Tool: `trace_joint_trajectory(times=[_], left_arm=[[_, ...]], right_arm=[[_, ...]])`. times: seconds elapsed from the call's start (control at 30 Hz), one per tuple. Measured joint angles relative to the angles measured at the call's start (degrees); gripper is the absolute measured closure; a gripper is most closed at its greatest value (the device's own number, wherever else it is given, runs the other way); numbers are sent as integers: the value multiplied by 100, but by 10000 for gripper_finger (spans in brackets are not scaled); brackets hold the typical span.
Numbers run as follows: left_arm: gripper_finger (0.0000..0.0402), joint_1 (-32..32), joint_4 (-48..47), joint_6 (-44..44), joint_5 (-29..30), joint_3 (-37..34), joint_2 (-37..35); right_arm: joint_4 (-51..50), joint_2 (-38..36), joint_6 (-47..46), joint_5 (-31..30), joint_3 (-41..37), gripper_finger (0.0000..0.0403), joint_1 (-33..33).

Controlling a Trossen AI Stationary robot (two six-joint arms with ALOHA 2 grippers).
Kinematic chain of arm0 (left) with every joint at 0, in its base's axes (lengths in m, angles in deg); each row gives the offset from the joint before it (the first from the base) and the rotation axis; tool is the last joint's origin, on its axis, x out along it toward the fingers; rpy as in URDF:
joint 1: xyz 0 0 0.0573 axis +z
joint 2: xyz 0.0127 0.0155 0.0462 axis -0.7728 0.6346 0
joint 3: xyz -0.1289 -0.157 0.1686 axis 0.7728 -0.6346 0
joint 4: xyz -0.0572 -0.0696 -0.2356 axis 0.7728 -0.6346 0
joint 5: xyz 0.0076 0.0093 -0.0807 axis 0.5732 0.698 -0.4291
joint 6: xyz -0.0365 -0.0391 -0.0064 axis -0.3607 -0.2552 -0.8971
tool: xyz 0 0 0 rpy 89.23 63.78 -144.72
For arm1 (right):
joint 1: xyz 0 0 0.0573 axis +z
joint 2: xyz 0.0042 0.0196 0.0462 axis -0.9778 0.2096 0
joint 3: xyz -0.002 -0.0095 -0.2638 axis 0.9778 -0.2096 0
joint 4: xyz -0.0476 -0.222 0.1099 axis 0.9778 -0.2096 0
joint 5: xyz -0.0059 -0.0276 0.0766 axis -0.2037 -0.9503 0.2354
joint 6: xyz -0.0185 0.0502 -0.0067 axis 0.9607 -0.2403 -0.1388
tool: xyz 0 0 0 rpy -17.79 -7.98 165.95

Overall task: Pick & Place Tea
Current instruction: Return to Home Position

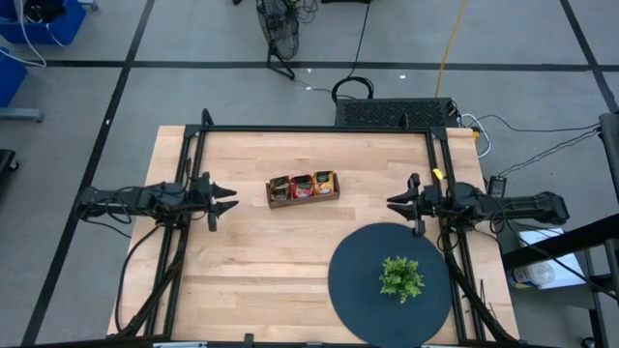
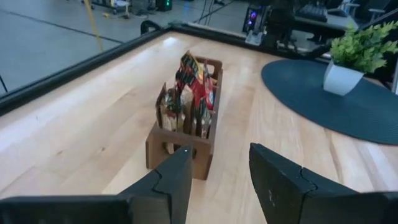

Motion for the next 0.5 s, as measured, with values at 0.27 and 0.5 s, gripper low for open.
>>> trace_joint_trajectory(times=[0.27,0.5], left_arm=[[240,0,120,-116,0,0,30],[240,0,149,-120,0,0,30]], right_arm=[[-112,7,-1314,-52,0,342,2],[-74,7,-1395,-52,-2,342,2]])
